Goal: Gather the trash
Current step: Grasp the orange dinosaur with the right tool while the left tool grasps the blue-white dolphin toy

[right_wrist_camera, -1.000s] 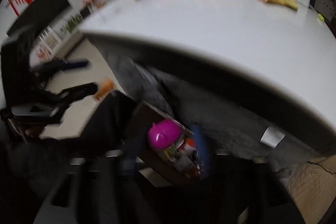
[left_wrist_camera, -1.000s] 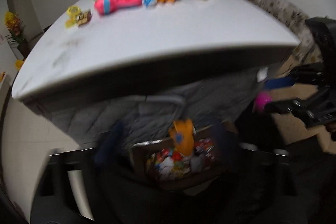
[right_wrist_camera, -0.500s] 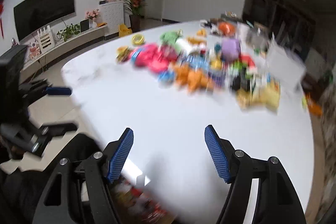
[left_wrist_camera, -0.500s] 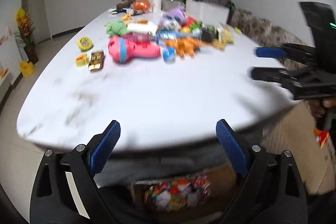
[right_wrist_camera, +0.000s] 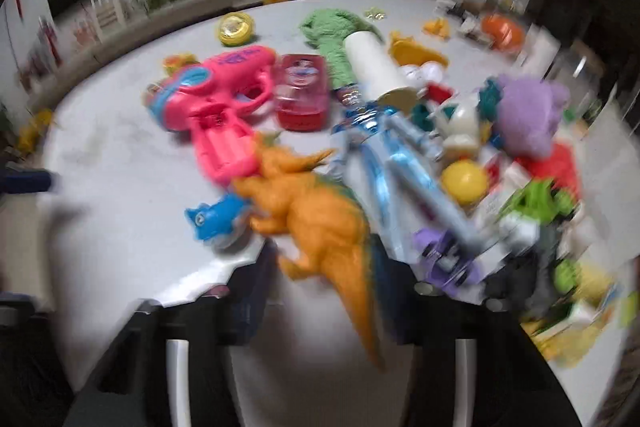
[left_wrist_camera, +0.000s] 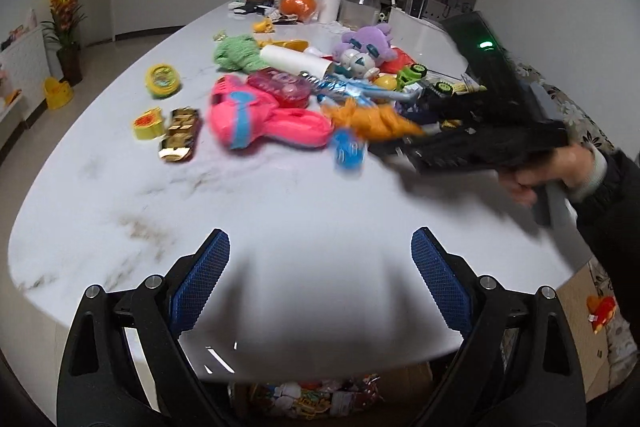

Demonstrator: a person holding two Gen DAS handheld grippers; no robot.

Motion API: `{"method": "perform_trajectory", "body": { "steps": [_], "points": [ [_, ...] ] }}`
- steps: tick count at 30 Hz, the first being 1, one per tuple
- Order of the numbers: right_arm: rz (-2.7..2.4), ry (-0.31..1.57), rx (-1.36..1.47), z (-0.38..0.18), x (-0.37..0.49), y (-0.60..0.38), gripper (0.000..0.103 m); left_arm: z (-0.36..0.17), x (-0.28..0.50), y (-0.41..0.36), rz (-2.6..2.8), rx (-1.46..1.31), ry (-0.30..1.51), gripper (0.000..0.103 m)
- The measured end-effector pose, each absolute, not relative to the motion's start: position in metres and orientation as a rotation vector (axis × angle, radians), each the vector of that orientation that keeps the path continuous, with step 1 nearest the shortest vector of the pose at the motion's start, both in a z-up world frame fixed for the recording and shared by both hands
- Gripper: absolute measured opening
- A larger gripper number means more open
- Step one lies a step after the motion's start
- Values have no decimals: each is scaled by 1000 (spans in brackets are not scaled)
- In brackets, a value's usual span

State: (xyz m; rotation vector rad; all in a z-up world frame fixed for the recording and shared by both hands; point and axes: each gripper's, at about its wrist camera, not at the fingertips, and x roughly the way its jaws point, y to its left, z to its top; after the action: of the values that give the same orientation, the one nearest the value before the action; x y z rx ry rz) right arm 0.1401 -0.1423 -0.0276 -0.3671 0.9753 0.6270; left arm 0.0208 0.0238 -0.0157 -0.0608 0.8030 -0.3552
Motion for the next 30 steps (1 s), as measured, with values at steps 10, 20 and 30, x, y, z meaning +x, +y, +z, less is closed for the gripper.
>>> {"method": "perform_trajectory", "body": {
  "steps": [10, 20, 30],
  "points": [
    [499, 982, -24, -28, 56, -248, 41, -34, 64, -32, -334, 102, 864, 90],
    [367, 954, 71, -34, 15, -286, 40, -44, 68, -25, -299, 129, 834, 27],
    [348, 907, 94, -20, -16, -261, 37, 0, 0, -7, -393, 53, 725, 27]
  ]
}}
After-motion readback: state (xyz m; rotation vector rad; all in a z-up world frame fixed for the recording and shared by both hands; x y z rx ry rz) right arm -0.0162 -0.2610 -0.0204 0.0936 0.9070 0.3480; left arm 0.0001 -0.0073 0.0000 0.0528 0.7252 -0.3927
